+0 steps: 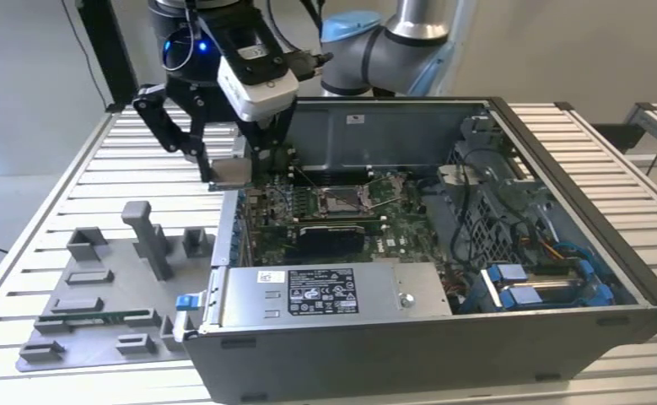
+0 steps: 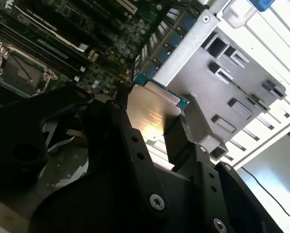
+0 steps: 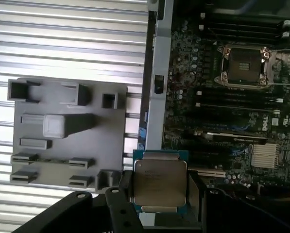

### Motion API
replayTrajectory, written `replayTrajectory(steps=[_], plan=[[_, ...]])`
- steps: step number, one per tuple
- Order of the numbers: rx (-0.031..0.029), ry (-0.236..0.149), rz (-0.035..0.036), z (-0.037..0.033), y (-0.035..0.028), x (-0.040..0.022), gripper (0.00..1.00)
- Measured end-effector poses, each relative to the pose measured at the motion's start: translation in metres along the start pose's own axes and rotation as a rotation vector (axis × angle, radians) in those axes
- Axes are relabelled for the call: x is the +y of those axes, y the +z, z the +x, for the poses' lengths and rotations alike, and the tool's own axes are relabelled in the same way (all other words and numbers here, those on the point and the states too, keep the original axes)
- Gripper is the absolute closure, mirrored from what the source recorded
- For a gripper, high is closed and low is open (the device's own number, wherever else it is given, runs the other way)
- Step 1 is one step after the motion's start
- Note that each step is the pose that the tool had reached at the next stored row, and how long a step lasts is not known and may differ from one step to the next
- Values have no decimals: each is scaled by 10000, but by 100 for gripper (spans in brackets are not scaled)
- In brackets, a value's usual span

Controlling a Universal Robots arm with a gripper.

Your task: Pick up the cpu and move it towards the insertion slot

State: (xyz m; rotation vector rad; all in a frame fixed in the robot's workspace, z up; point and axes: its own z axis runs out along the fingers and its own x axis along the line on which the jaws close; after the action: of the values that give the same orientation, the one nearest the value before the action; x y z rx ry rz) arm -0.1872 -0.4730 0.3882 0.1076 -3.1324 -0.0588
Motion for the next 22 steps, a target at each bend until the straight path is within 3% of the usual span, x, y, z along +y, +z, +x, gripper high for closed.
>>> replayTrajectory(steps=[3, 22], plan=[[0, 0, 0, -132, -1, -9, 100], [0, 0, 0, -794, -6, -55, 100]])
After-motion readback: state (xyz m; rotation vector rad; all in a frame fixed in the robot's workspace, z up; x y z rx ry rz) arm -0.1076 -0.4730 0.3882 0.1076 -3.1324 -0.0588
